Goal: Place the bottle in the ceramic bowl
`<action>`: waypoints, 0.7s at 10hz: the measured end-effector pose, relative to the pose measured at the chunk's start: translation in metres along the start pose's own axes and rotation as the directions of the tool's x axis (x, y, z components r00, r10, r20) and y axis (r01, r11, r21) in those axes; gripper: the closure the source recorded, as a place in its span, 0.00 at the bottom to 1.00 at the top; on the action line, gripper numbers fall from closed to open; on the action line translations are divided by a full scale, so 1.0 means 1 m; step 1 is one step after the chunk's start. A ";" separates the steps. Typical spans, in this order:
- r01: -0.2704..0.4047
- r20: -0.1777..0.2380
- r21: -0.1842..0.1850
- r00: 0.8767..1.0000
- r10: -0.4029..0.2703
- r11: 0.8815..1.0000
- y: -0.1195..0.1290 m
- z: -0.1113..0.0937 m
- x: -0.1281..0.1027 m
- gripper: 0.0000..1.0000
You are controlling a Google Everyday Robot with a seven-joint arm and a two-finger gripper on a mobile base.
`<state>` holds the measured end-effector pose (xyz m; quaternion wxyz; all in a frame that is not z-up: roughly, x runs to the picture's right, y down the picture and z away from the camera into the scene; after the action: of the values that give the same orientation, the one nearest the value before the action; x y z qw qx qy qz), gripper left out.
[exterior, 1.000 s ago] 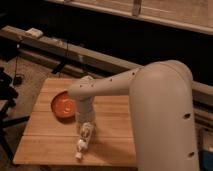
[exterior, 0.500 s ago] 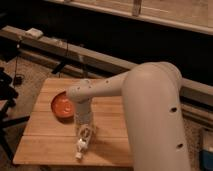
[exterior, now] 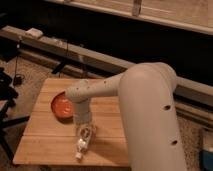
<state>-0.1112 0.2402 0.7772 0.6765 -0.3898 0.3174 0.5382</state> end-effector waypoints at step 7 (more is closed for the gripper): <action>-0.002 -0.015 0.009 1.000 0.002 1.000 -0.008 0.009 -0.003 0.35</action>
<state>-0.1040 0.2454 0.7860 0.6755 -0.3902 0.3252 0.5345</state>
